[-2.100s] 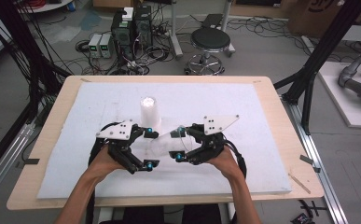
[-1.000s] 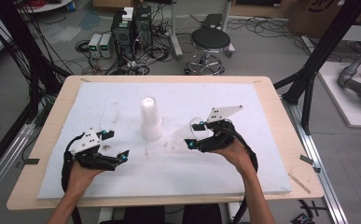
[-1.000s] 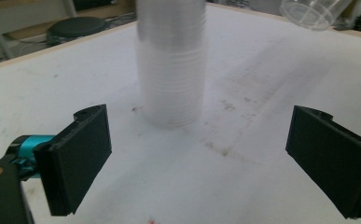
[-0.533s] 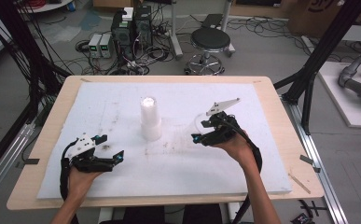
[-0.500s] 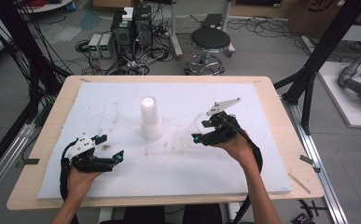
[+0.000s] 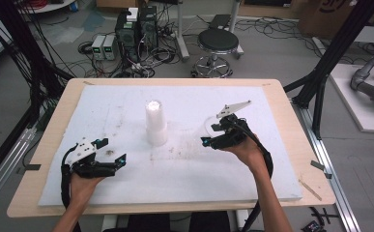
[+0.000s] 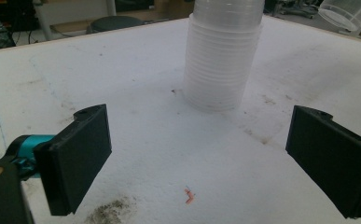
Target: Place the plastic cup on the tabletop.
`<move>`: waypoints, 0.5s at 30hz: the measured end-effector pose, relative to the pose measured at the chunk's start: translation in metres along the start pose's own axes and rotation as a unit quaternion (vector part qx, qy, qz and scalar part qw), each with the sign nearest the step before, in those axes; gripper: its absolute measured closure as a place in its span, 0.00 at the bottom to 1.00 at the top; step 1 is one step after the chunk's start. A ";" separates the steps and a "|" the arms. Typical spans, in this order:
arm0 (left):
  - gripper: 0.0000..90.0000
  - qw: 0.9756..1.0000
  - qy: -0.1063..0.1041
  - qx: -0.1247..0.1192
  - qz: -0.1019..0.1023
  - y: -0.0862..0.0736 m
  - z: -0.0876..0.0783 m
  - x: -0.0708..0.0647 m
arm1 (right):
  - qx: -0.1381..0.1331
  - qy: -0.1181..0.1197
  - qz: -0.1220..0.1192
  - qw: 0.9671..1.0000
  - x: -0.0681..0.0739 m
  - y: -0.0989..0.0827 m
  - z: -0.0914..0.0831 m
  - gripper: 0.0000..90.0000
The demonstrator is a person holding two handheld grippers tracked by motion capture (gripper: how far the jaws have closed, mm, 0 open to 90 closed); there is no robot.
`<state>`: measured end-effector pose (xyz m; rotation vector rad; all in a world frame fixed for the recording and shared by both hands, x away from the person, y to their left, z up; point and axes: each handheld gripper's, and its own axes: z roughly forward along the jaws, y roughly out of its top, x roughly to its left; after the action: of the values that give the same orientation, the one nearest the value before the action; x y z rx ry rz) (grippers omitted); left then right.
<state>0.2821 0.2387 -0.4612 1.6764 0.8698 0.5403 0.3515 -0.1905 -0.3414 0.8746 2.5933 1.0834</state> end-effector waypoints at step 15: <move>0.07 1.000 -0.001 -0.009 0.002 -0.005 0.003 0.000 | 0.065 -0.039 0.003 0.997 -0.008 0.002 0.030 0.39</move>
<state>0.2828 0.2377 -0.4673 1.6612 0.8579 0.5467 0.3706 -0.1771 -0.3618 0.9349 2.6207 0.8711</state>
